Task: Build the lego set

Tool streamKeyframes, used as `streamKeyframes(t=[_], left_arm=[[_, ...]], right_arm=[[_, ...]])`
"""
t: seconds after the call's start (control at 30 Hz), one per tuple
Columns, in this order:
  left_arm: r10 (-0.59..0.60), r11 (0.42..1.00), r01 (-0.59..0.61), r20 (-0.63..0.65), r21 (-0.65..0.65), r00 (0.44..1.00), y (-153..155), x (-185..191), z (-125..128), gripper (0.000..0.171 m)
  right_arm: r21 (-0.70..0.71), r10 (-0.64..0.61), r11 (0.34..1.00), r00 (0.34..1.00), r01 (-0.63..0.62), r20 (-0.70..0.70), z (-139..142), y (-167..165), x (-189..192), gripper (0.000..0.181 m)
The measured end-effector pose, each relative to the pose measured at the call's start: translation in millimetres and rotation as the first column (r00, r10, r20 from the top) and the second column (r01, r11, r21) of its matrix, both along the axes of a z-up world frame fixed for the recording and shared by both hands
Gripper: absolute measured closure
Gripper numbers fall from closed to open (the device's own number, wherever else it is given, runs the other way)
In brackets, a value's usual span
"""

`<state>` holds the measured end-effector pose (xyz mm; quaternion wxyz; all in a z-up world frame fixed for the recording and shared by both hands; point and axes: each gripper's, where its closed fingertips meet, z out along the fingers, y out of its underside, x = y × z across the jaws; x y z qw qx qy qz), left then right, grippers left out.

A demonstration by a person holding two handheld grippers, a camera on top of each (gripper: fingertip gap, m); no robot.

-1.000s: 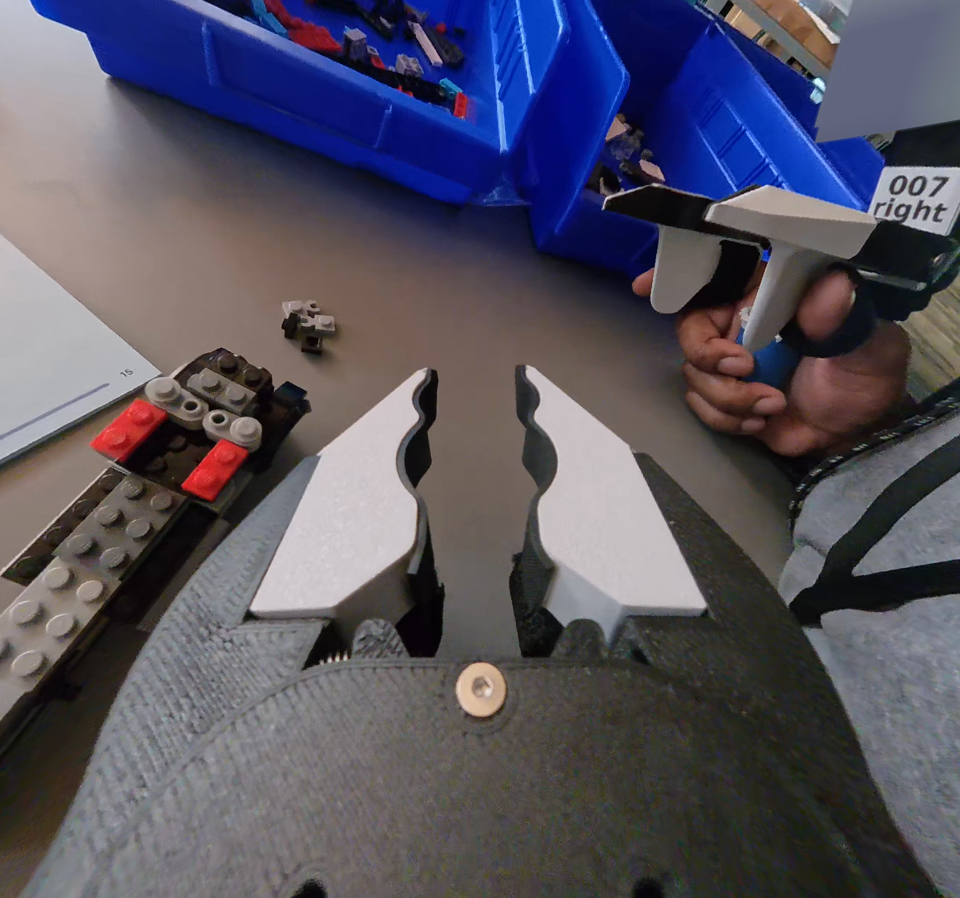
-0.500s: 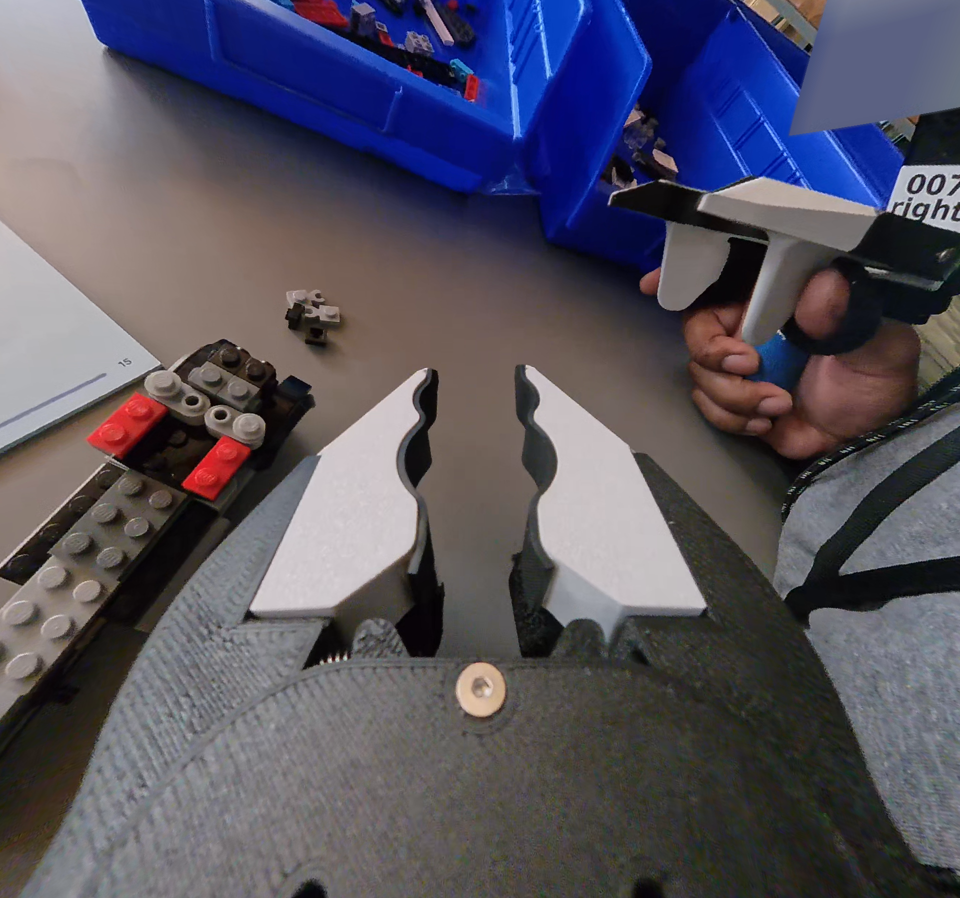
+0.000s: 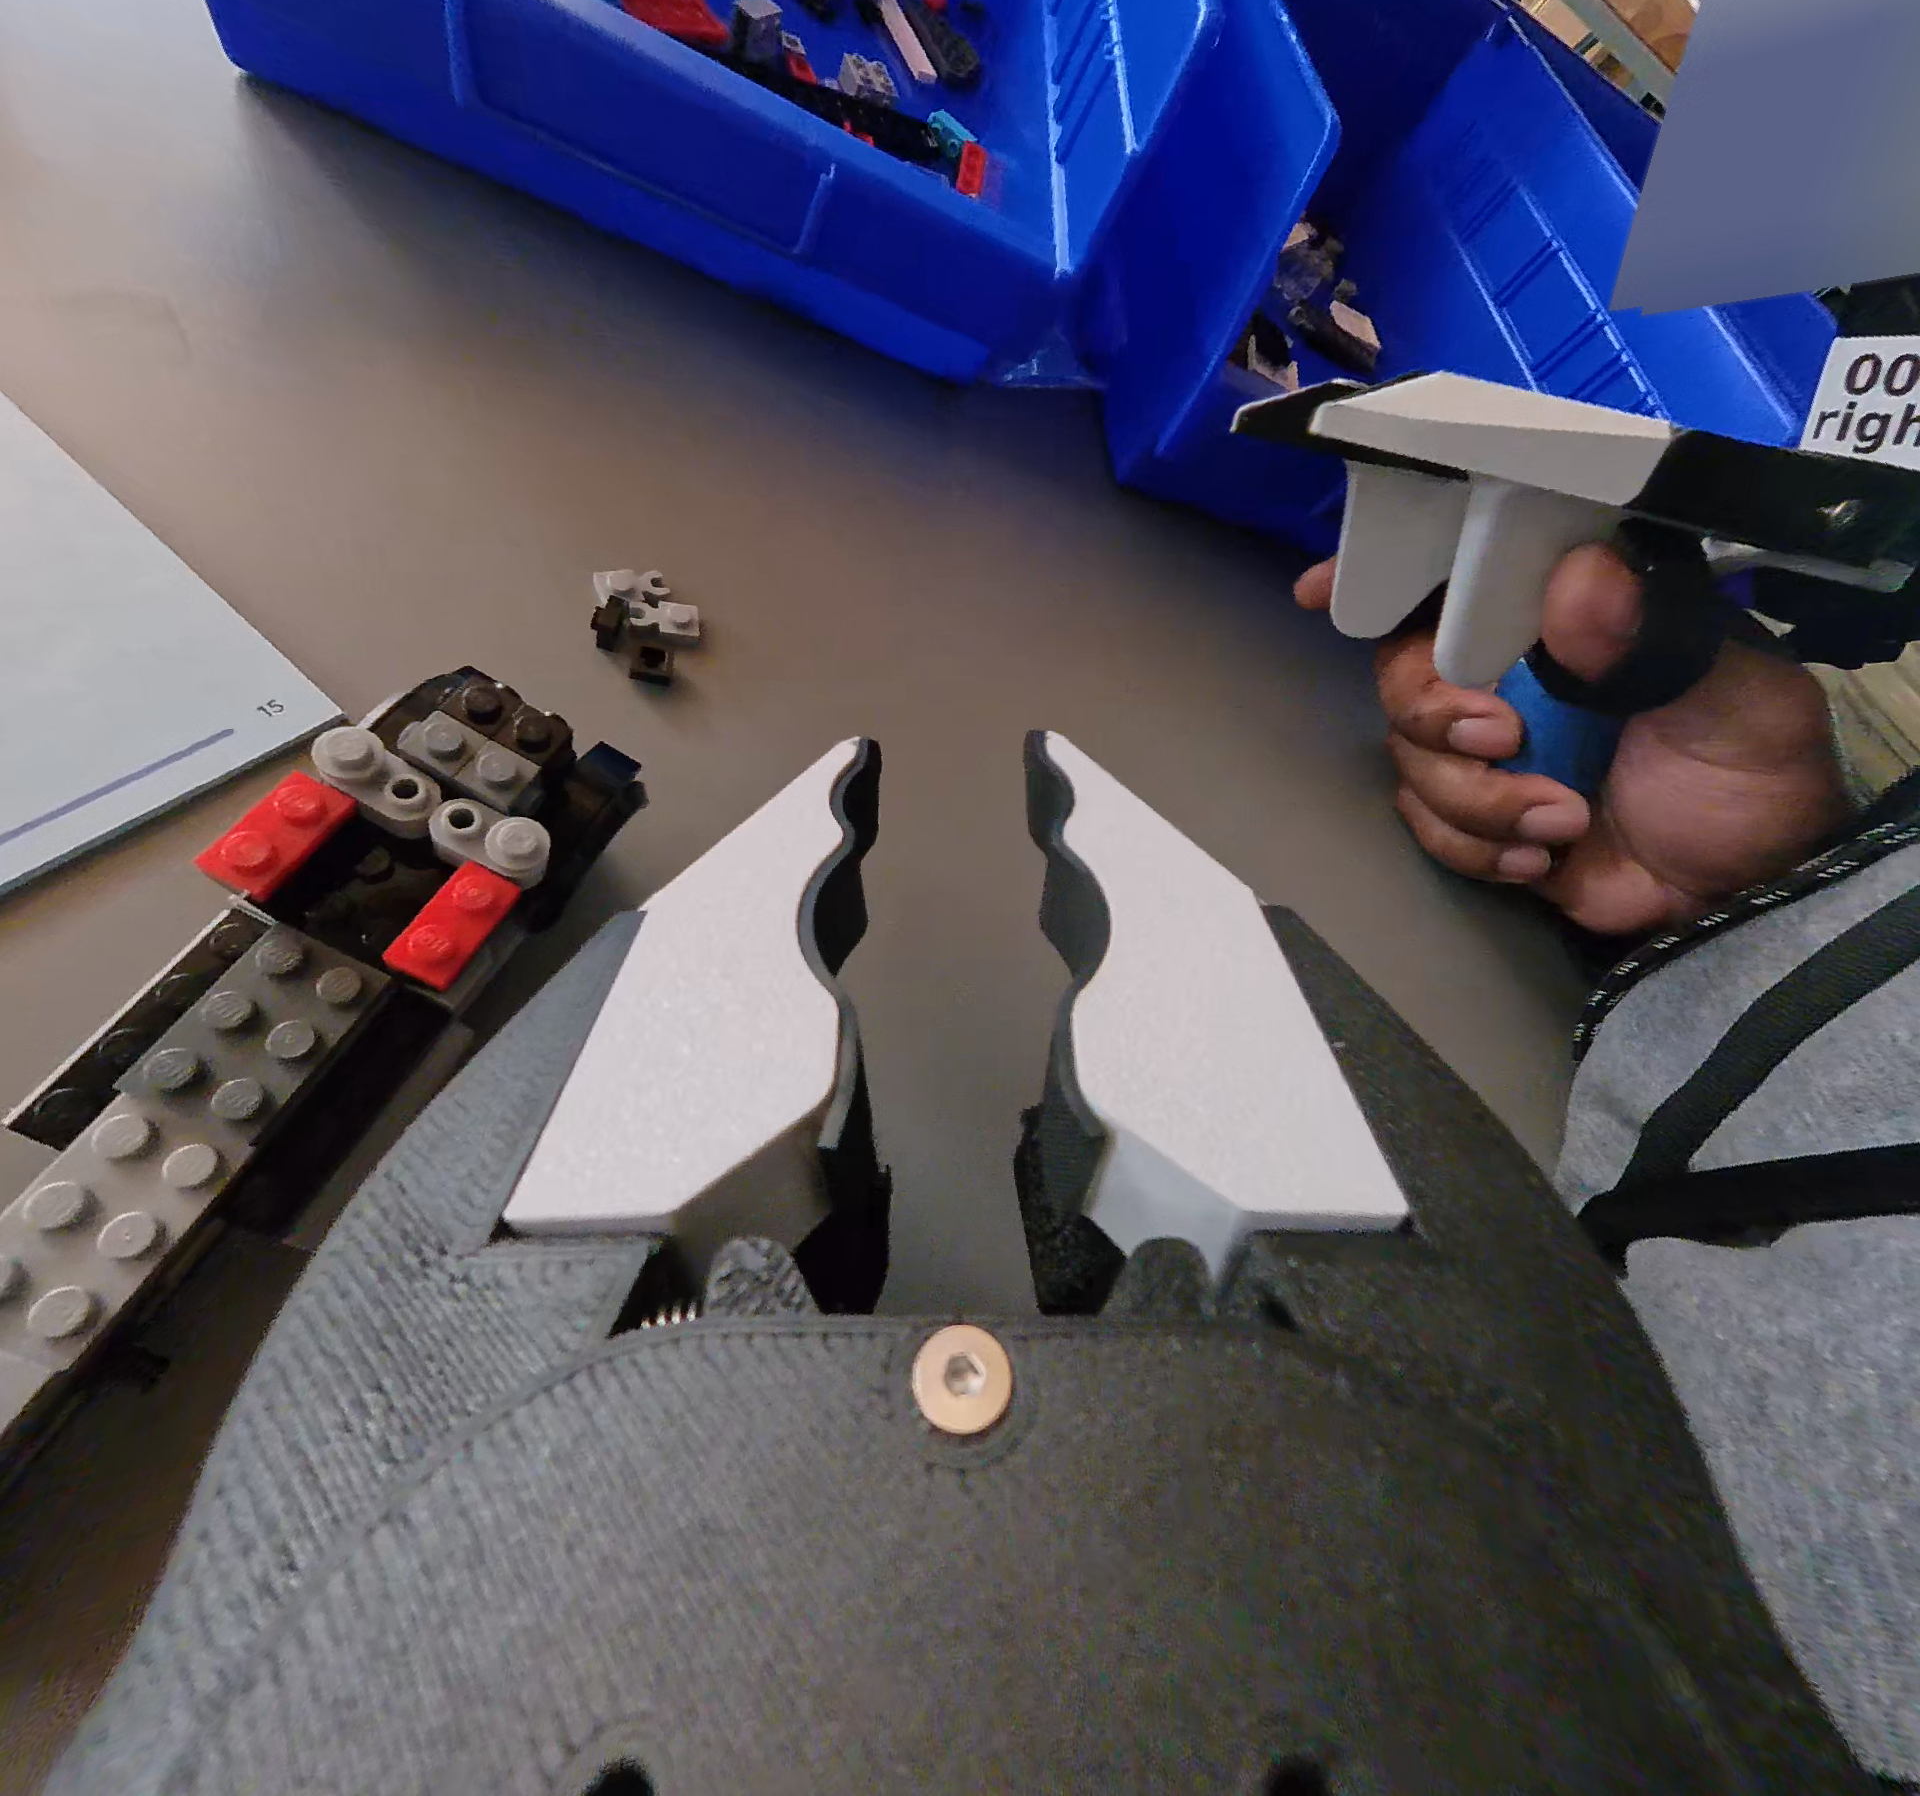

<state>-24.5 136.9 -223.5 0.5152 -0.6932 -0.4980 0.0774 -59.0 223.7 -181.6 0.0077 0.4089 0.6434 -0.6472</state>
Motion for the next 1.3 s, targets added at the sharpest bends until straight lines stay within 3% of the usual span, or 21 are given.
streamKeyframes(t=[0.37, 1.0, 1.1, 1.2, 1.3], left_arm=[[-0.001, 1.000, 0.001, 0.007, -0.002, 1.000, 0, 0, -1, 0.171], [-0.012, 1.000, 0.012, 0.016, 0.006, 1.000, 2, 1, -2, 0.170], [-0.021, 0.999, 0.020, 0.063, 0.028, 0.998, 2, -1, -3, 0.160], [-0.089, 0.993, 0.079, 0.110, 0.090, 0.990, 3, -17, 20, 0.142], [-0.168, 0.985, 0.169, 0.024, -0.023, 0.985, -2, -60, 69, 0.141]], right_arm=[[-0.001, 0.005, 1.000, 1.000, -0.005, -0.001, 0, -1, 1, 0.171], [-0.004, 0.010, 1.000, 1.000, -0.010, -0.006, 1, -1, 1, 0.181], [-0.006, 0.020, 1.000, 1.000, -0.020, 0.001, 0, -2, 1, 0.177], [-0.011, 0.032, 0.999, 0.999, -0.032, 0.006, 0, -3, 2, 0.172], [-0.028, 0.037, 0.999, 0.999, -0.038, -0.004, 3, -2, 4, 0.170]])
